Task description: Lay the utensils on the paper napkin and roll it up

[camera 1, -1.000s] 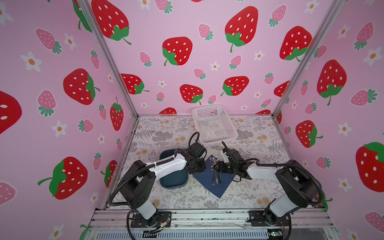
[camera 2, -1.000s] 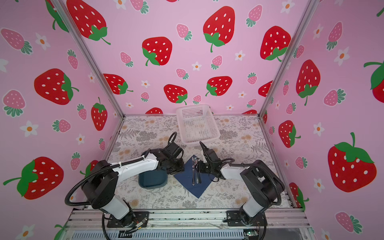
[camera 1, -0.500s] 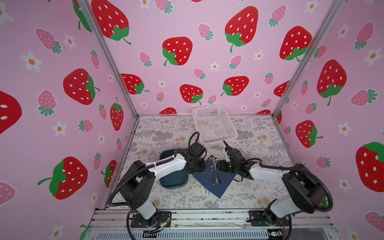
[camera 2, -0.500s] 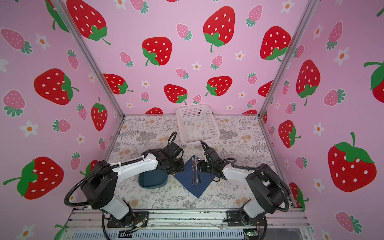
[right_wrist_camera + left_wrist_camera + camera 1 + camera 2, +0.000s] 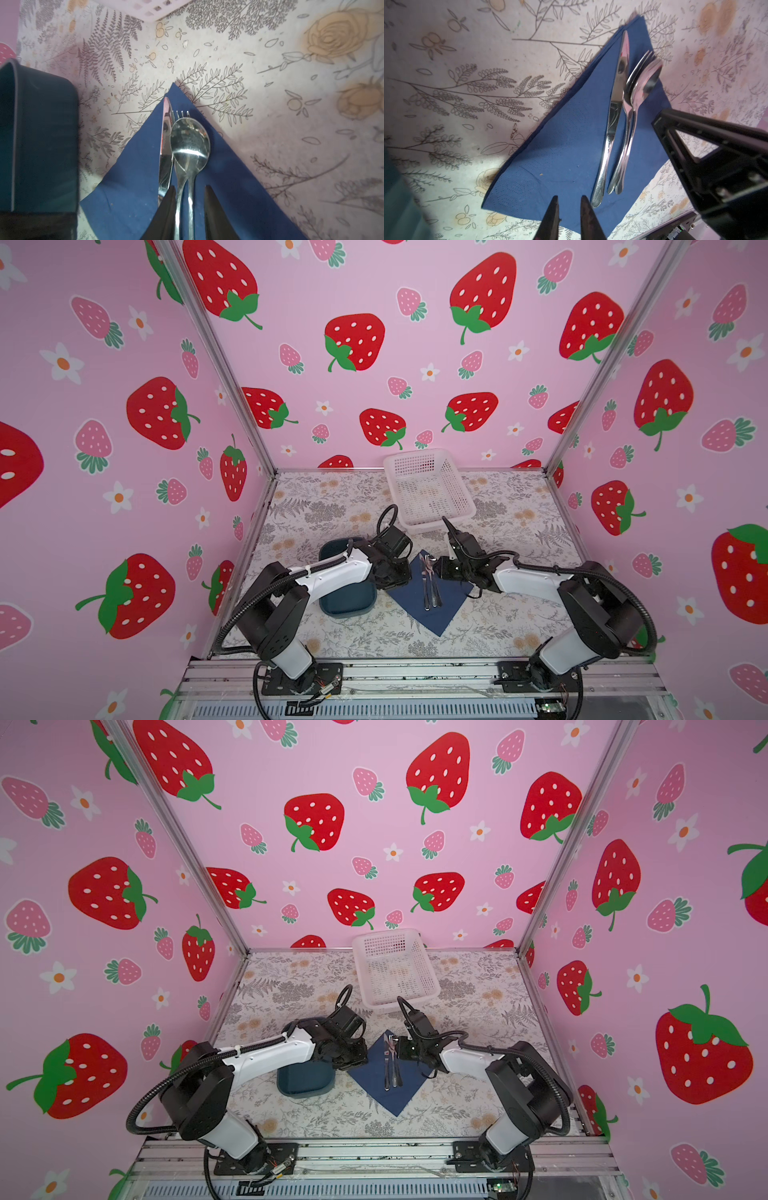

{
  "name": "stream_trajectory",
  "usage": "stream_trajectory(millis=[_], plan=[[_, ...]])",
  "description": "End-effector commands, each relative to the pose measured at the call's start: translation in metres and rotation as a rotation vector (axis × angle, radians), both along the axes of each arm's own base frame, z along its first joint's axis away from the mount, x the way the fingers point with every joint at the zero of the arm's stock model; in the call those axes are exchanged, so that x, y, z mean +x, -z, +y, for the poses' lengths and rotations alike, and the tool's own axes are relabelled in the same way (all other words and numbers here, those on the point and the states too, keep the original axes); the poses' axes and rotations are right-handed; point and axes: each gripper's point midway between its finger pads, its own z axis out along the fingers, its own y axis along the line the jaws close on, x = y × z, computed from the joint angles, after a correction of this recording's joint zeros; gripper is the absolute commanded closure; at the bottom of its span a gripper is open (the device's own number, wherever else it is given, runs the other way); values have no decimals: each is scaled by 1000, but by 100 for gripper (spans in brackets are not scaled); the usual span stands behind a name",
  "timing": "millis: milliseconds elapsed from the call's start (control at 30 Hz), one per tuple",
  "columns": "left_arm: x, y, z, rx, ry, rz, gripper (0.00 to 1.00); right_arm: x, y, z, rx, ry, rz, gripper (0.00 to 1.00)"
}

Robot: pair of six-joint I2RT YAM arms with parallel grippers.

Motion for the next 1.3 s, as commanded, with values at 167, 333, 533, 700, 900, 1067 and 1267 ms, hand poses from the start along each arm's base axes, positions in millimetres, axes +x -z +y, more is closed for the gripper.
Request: stream_trajectory(millis=[167,333,533,700,900,1067,1267], plan=[[1,-3,-1,11,14,2,79,-1,18,2,-137,-53,0,75],[2,-1,-2,12,19,8,79,-3,31,-3,-216,-46,22,76],[3,4,-3,23,20,22,79,-1,31,-7,-269,-39,4,82],[2,9,-1,29,11,27,80,0,27,-7,-295,-32,-19,87],[0,19,4,54,-4,44,81,-5,31,1,-286,-56,-4,87],[-2,28,6,67,-9,56,82,-10,36,9,-278,-94,15,78],[-3,33,8,70,-19,62,82,-12,37,7,-294,-104,15,72]])
